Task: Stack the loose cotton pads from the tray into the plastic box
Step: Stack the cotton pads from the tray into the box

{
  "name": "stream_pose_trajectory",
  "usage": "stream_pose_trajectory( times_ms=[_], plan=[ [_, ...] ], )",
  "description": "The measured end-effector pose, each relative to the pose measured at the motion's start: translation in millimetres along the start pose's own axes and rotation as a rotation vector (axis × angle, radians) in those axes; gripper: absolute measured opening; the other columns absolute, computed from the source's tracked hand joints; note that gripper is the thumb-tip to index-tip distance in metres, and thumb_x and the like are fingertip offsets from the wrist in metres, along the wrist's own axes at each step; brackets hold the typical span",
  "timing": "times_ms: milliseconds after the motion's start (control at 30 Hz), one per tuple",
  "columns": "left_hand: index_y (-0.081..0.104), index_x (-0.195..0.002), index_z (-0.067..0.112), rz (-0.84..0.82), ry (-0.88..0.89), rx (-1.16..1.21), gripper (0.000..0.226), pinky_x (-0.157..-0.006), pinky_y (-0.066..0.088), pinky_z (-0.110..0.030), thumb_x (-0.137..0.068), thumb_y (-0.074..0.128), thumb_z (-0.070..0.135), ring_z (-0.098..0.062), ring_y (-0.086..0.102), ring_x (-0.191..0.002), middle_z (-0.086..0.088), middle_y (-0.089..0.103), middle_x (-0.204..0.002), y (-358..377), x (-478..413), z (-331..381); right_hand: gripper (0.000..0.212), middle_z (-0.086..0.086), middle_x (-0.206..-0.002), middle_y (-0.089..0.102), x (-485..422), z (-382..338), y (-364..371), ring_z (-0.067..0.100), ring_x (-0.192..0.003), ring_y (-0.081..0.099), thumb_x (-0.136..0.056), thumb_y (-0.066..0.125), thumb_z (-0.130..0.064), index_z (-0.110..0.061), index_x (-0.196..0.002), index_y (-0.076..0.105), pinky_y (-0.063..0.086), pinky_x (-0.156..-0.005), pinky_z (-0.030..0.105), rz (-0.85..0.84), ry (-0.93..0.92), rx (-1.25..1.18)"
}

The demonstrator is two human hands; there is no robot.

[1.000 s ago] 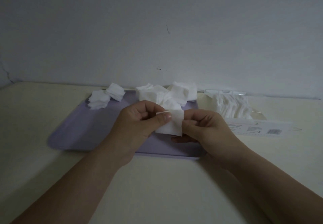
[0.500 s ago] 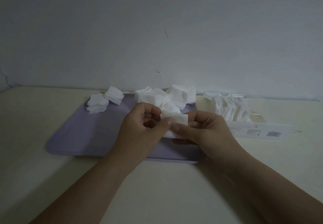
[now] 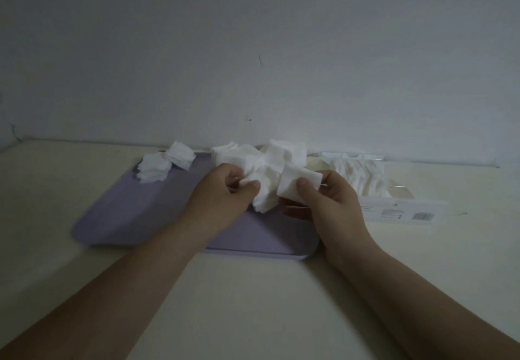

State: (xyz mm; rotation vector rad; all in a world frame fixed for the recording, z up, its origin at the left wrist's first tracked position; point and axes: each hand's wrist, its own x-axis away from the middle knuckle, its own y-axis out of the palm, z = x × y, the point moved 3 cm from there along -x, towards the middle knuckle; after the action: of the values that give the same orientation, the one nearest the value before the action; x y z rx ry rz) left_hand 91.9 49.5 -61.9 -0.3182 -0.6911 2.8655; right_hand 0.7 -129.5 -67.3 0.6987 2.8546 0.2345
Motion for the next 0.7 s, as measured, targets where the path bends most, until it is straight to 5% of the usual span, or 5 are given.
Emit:
stream_pose_trajectory(
  times_ms=[100, 233, 400, 533, 700],
  plan=[
    [0.066, -0.120, 0.023, -0.067, 0.013, -0.054, 0.044, -0.092, 0.054, -0.031, -0.083, 0.079, 0.043, -0.011, 0.067, -0.101, 0.010, 0.070, -0.105, 3.1, -7.8, 4.6, 0.006, 0.009, -0.102, 0.074, -1.7, 4.3, -2.9, 0.023, -0.095, 0.075, -0.098, 0.065, -0.014, -0.010, -0.102, 0.063, 0.065, -0.078, 0.047, 0.029, -0.029, 0.109],
    [0.072, -0.101, 0.025, -0.101, 0.121, -0.037, 0.025, -0.087, 0.059, -0.044, -0.080, 0.084, 0.031, -0.018, 0.072, -0.091, 0.005, 0.077, -0.095, 10.1, -9.8, 8.5, 0.007, -0.002, -0.098, 0.074, -5.1, 7.9, -5.1, 0.020, -0.098, 0.072, -0.093, 0.065, -0.031, -0.027, -0.098, 0.063, 0.062, -0.087, 0.047, 0.028, -0.040, 0.296],
    [0.071, -0.091, 0.026, 0.006, 0.138, 0.044, 0.029, -0.078, 0.059, -0.044, -0.071, 0.091, 0.024, -0.015, 0.068, -0.077, 0.002, 0.075, -0.088, -0.8, -4.5, -2.4, 0.007, 0.006, -0.103, 0.073, -6.1, 8.9, -3.6, 0.020, -0.093, 0.076, -0.099, 0.063, -0.018, -0.015, -0.104, 0.059, 0.065, -0.083, 0.046, 0.017, -0.039, 0.213],
    [0.068, -0.084, 0.026, 0.081, 0.163, 0.148, 0.029, -0.075, 0.053, -0.028, -0.064, 0.088, 0.033, -0.008, 0.066, -0.081, 0.004, 0.075, -0.092, -19.6, 0.2, 1.8, 0.008, 0.009, -0.101, 0.076, -6.9, 10.0, -2.7, 0.024, -0.086, 0.079, -0.101, 0.061, -0.016, -0.012, -0.107, 0.057, 0.064, -0.084, 0.049, -0.006, -0.017, 0.156],
    [0.070, -0.088, 0.028, -0.067, 0.232, 0.352, 0.024, -0.078, 0.053, -0.037, -0.069, 0.081, 0.022, -0.017, 0.066, -0.081, 0.000, 0.076, -0.088, -14.6, 12.4, 12.3, 0.009, 0.011, -0.097, 0.079, -4.2, 7.7, -2.1, 0.028, -0.088, 0.079, -0.099, 0.065, -0.012, -0.007, -0.105, 0.062, 0.064, -0.084, 0.046, -0.046, -0.009, 0.108]
  ],
)
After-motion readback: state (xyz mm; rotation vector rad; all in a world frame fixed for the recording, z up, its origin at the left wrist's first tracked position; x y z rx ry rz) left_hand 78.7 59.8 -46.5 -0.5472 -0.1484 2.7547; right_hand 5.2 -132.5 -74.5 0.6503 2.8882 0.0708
